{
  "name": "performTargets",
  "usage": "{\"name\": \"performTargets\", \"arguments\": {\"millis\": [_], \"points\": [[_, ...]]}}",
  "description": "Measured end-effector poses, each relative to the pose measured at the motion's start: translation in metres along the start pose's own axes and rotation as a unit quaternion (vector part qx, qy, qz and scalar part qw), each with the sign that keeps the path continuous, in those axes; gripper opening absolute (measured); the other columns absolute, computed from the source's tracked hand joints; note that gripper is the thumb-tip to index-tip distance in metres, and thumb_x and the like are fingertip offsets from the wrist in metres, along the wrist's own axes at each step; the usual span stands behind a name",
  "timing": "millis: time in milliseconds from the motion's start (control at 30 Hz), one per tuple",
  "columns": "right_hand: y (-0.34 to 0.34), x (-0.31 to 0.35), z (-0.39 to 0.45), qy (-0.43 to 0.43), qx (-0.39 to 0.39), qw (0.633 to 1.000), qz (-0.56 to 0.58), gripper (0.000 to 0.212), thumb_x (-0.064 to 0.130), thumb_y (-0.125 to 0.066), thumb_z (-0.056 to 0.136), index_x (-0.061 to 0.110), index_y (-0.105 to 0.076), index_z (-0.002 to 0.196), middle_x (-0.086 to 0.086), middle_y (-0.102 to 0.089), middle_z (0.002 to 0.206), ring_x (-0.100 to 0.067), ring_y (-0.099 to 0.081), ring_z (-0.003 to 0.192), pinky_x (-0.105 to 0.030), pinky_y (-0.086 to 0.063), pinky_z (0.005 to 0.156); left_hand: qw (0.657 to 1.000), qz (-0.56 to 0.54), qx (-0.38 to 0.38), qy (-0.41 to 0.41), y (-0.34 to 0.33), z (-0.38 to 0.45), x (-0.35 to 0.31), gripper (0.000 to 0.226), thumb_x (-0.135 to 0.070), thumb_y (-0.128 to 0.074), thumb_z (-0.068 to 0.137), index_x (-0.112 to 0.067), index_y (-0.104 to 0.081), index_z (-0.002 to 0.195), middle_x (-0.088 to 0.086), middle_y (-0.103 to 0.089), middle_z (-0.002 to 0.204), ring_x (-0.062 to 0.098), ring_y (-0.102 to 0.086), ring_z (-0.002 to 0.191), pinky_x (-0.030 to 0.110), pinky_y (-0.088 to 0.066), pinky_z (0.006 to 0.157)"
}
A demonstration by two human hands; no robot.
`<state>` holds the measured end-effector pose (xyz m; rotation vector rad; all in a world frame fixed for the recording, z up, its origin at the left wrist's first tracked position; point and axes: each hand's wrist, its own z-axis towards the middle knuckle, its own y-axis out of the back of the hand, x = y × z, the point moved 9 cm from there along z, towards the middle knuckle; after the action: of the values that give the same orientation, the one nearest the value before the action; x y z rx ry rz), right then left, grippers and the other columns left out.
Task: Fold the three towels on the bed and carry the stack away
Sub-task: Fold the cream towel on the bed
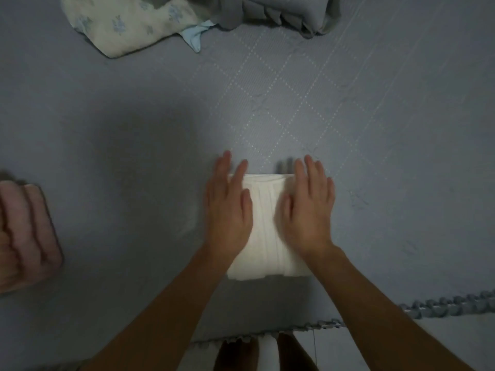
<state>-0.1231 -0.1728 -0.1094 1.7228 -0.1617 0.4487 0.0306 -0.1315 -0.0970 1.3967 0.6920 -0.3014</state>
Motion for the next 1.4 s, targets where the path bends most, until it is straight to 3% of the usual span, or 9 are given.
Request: {"name": "performTargets", "arguments": {"millis": [200,400,533,633,767,900,1000,1200,1400], "points": [[-0.06,-0.004,-0.045,0.187,0.149,0.961,-0.139,0.066,0.038,-0.031,0.1,0.008,-0.012,0.156,-0.011,-0.006,0.164,-0.027,-0.003,0.151,-0.054,-0.01,0.12,0.953,0.189,0.232,-0.047,-0.069,-0.053,0.029,0.06,-0.044,-0.017,0.101,-0.027,-0.002,0.156,0.005,0.002,0.166,0.025,0.0,0.153,0.056,-0.011,0.12],[-0.048,-0.04,-0.018,0.01,0.126,0.991,-0.052,0.073,0.041,-0.03,0.096,0.009,-0.002,0.156,-0.008,-0.003,0.165,-0.028,-0.002,0.151,-0.047,-0.004,0.121,0.968,0.156,0.174,0.089,-0.053,-0.019,0.043,0.061,-0.047,-0.026,0.098,-0.021,-0.025,0.153,0.006,-0.03,0.159,0.03,-0.027,0.145,0.044,-0.018,0.117],[-0.018,-0.086,-0.044,-0.156,0.122,0.978,0.067,0.056,0.045,-0.046,0.093,0.013,-0.043,0.139,-0.012,-0.048,0.141,-0.03,-0.048,0.125,-0.045,-0.038,0.104,0.958,0.161,0.227,0.074,-0.041,0.012,0.024,0.068,-0.039,-0.061,0.081,-0.025,-0.041,0.144,0.003,-0.046,0.144,0.026,-0.037,0.135,0.042,-0.02,0.112],[-0.018,-0.122,-0.106,-0.363,0.145,0.878,0.275,0.048,0.061,-0.041,0.093,0.02,-0.062,0.106,-0.009,-0.068,0.109,-0.018,-0.063,0.089,-0.031,-0.047,0.074,0.924,0.139,0.355,-0.002,-0.061,0.015,-0.002,0.086,-0.031,-0.065,0.078,-0.023,-0.023,0.152,0.004,-0.033,0.155,0.024,-0.028,0.144,0.045,-0.014,0.116],[-0.052,-0.11,-0.17,-0.508,0.262,0.698,0.431,0.059,0.068,-0.046,0.087,0.014,-0.07,0.094,-0.018,-0.074,0.081,-0.03,-0.064,0.072,-0.032,-0.047,0.061,0.896,0.165,0.4,0.099,-0.063,0.011,0.011,0.084,-0.059,-0.065,0.078,-0.023,-0.034,0.147,0.008,-0.043,0.149,0.028,-0.039,0.138,0.047,-0.02,0.111],[-0.048,-0.099,-0.115,-0.416,0.211,0.767,0.441,0.039,0.047,-0.074,0.077,0.015,-0.07,0.098,-0.011,-0.075,0.098,-0.03,-0.07,0.092,-0.047,-0.059,0.082,0.906,0.027,0.311,0.287,-0.024,-0.039,0.069,0.067,-0.06,-0.065,0.078,-0.023,-0.055,0.133,0.006,-0.059,0.137,0.028,-0.054,0.125,0.043,-0.038,0.107],[-0.043,-0.069,-0.06,-0.327,0.176,0.825,0.427,0.032,0.038,-0.075,0.078,0.012,-0.07,0.096,-0.009,-0.074,0.095,-0.027,-0.069,0.09,-0.046,-0.057,0.085,0.831,-0.268,0.194,0.448,-0.001,-0.121,0.108,0.03,-0.036,-0.075,0.082,-0.017,-0.072,0.105,0.0,-0.078,0.099,0.031,-0.071,0.098,0.033,-0.059,0.071],[-0.075,-0.01,-0.077,-0.233,0.313,0.858,0.334,0.029,0.048,-0.071,0.081,0.028,-0.065,0.1,0.01,-0.069,0.091,-0.015,-0.068,0.088,-0.035,-0.055,0.083,0.778,-0.386,0.035,0.494,0.015,-0.164,0.124,0.038,-0.044,-0.072,0.083,-0.019,-0.068,0.111,-0.006,-0.077,0.092,0.014,-0.074,0.084,0.025,-0.058,0.061],[-0.048,0.021,-0.078,-0.253,0.24,0.88,0.322,0.029,0.051,-0.069,0.081,0.025,-0.066,0.093,0.006,-0.071,0.093,-0.018,-0.068,0.086,-0.038,-0.055,0.081,0.59,-0.561,0.136,0.565,0.01,-0.168,0.113,0.041,-0.036,-0.07,0.084,-0.007,-0.073,0.112,0.017,-0.074,0.109,0.03,-0.072,0.098,0.04,-0.059,0.084]]}}
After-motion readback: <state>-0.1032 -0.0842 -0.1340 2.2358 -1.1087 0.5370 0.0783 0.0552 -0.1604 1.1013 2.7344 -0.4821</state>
